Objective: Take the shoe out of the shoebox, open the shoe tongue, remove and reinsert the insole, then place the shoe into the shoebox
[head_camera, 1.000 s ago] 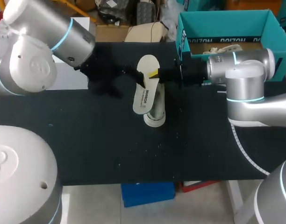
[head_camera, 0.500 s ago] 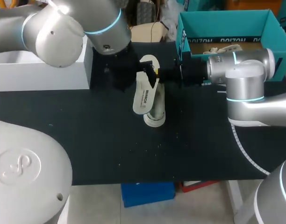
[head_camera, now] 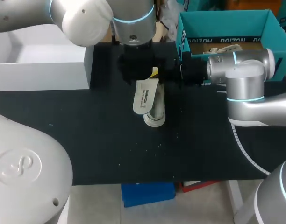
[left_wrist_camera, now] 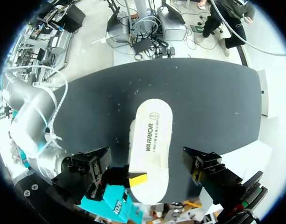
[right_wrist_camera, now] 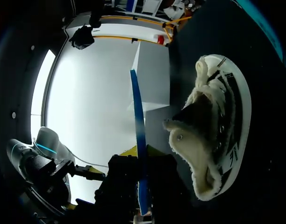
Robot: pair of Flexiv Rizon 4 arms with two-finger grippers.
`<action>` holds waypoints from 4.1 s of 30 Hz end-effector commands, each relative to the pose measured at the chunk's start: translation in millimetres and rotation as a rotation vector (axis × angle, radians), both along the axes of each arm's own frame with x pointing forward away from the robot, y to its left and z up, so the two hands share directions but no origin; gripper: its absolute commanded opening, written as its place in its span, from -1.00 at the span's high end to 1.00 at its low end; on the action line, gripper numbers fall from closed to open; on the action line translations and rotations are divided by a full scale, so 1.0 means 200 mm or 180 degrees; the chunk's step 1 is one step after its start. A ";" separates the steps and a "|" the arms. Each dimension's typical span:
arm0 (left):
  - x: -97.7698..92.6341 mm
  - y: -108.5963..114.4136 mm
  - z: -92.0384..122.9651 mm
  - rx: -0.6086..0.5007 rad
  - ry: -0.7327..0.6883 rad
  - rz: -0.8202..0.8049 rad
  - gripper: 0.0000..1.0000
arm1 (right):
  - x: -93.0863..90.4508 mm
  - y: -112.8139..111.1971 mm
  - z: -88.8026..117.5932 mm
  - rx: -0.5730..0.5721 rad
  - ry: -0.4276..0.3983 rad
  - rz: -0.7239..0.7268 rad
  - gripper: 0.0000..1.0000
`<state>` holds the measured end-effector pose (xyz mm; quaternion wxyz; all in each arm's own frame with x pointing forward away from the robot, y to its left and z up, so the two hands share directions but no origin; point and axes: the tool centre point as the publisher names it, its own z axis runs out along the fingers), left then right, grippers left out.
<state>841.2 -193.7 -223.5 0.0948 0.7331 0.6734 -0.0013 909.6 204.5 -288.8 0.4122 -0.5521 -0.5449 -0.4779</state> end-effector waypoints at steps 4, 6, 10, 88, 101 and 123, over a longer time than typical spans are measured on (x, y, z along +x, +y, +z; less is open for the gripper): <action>0.03 -0.02 0.02 -0.0037 -0.0029 0.0000 -1.00 | 0.00 0.00 0.00 -0.0001 -0.0001 -0.0001 1.00; 0.04 -0.02 0.03 -0.0037 -0.0032 -0.0012 -1.00 | 0.00 0.00 0.00 -0.0001 -0.0001 -0.0001 1.00; 0.10 -0.02 0.05 -0.0020 -0.0033 -0.0031 -1.00 | 0.00 0.00 0.00 -0.0001 -0.0001 -0.0001 1.00; -0.01 -0.04 0.07 -0.0089 -0.0102 -0.0047 -1.00 | 0.00 0.00 0.00 -0.0001 -0.0001 -0.0001 1.00; -0.14 0.06 0.03 -0.1387 -0.0098 -0.0027 -1.00 | 0.00 0.00 0.00 -0.0001 -0.0001 -0.0001 1.00; -0.11 0.26 0.03 -0.4014 0.0389 -0.0019 -1.00 | 0.00 0.00 0.00 -0.0001 -0.0001 -0.0001 1.00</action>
